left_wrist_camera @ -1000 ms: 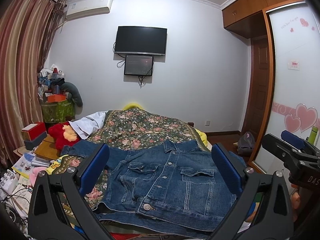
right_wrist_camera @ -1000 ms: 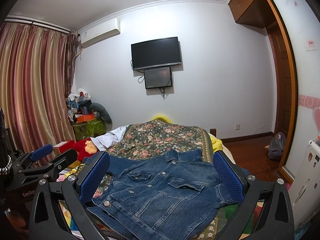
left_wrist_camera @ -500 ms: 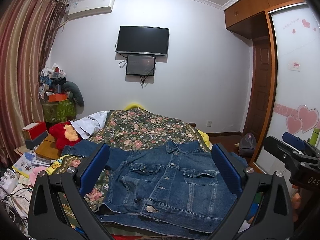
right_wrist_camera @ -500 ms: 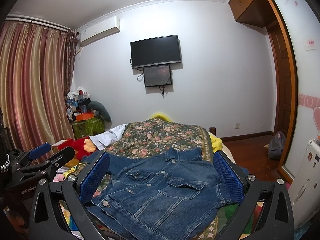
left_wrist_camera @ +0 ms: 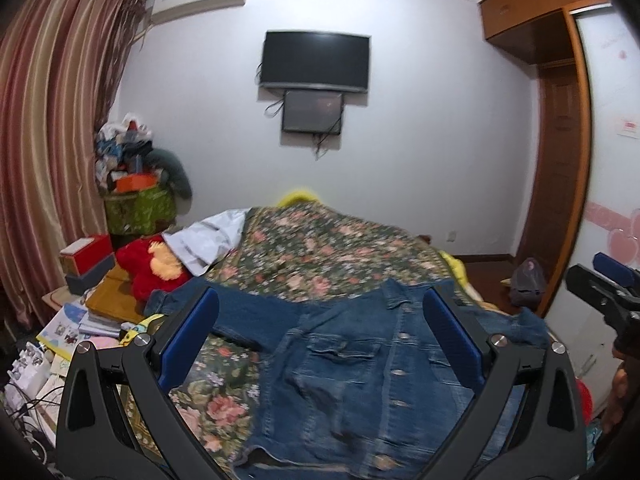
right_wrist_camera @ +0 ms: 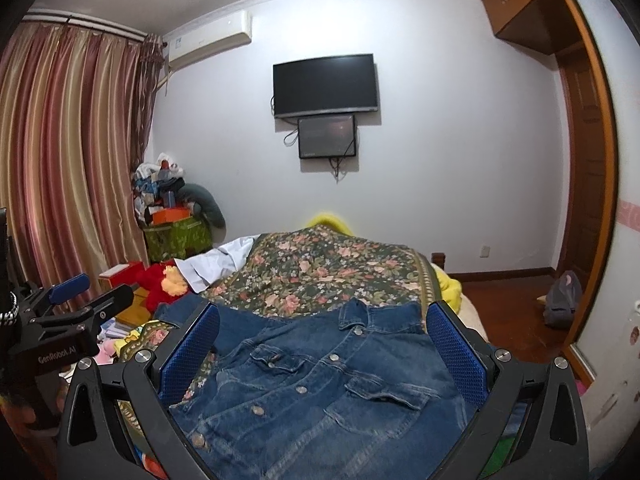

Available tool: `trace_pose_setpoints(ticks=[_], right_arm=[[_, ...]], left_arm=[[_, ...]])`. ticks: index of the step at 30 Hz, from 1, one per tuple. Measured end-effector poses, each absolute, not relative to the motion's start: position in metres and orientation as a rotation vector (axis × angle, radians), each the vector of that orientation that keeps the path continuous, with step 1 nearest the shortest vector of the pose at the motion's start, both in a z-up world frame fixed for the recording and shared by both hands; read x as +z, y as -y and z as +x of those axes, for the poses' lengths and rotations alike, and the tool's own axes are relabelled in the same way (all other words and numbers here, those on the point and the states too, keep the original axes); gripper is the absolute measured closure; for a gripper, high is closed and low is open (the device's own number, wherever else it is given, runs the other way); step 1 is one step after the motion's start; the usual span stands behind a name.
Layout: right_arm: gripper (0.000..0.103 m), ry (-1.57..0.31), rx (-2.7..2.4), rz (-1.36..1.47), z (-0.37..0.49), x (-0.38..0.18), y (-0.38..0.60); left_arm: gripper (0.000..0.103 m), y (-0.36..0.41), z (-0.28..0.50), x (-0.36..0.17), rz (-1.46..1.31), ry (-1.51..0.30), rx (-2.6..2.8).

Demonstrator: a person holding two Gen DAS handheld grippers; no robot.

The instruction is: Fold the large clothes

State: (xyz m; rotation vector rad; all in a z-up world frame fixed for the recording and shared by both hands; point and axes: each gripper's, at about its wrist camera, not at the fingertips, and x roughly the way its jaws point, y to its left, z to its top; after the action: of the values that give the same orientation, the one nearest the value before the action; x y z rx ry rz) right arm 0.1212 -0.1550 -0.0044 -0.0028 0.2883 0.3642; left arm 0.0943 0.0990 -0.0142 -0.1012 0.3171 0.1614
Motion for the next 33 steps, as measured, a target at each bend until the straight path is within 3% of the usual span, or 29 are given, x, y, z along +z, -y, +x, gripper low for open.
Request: trace_pose_setpoints(ticks=[12,24,33], right_arm=[[0.000,-0.457,0.430,-0.102,0.261,-0.039,0.046],[0.000,-0.757,0.460,-0.276,0.385,-0.138,-0.059],[0.000,-1.004,0.508,-0.344,0.438,-0.218,-0.103]], left_arm=[[0.000,-0.221,0.199,-0.073,-0.089,-0.496,0.298],[0.000,-0.338,0.285,-0.183,-0.410,-0.852,0.302],[0.009,-0.395,0.316,-0.232,-0.723,-0.920,0.259]])
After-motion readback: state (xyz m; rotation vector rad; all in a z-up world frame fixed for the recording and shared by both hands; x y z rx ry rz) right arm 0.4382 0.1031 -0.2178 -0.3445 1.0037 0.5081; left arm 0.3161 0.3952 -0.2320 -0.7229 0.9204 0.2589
